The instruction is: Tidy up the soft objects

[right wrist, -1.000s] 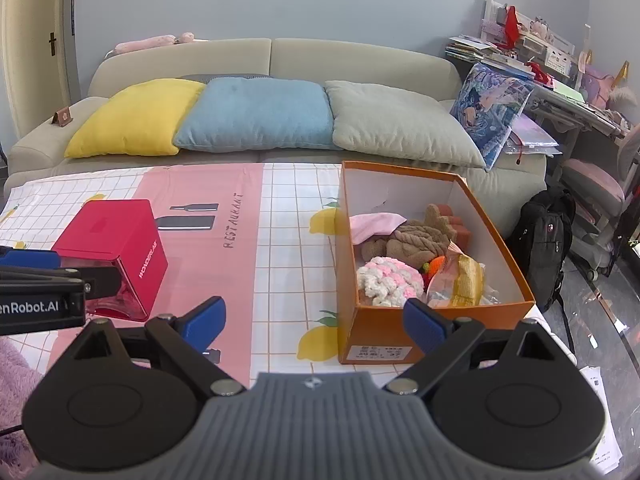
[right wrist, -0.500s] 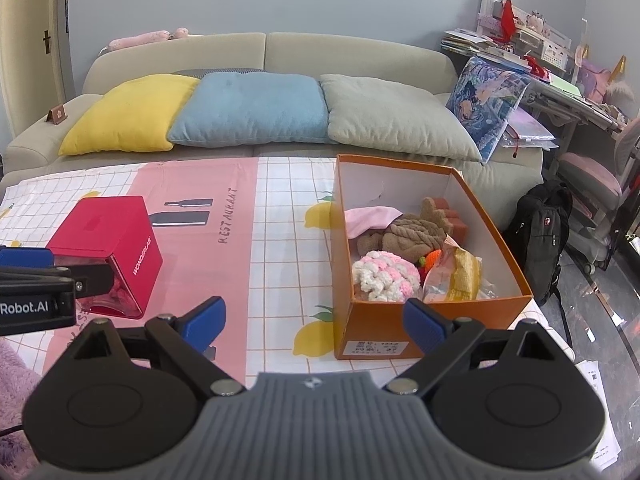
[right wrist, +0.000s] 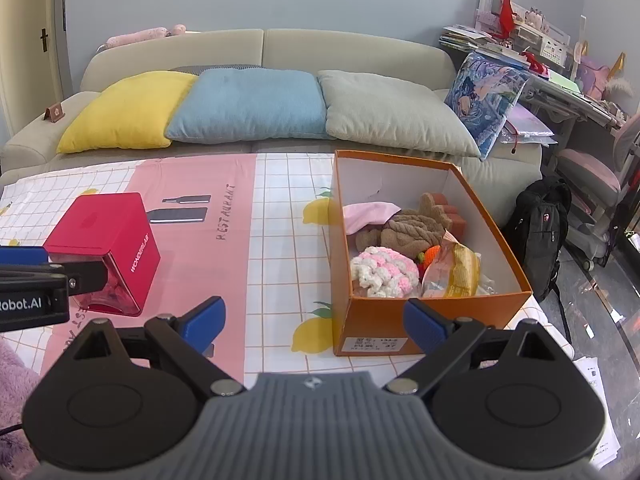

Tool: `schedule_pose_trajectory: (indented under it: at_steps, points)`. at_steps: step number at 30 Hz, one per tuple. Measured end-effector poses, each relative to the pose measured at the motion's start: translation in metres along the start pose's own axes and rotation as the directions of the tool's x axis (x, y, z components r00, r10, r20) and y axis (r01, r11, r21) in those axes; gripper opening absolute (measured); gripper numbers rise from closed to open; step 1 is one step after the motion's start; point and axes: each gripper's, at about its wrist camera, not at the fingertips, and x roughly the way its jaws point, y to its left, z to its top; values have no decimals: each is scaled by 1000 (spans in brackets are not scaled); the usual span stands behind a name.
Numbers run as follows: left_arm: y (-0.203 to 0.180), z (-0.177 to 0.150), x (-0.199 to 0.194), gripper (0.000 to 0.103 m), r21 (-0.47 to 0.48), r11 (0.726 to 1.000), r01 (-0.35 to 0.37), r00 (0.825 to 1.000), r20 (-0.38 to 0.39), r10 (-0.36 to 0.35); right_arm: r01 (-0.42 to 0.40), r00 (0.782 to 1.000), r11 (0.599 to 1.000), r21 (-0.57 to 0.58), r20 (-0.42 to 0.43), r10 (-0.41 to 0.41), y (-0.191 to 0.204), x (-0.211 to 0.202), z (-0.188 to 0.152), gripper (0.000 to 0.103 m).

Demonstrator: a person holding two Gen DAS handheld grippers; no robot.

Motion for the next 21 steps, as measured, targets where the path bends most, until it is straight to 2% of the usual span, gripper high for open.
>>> schedule_pose_trajectory:
  at_steps: [21]
  points:
    - [2,-1,-3,83,-11,1000,-21,1000,6,21,-2,1000,1000,-2,-16,2,-1,4,-4,94]
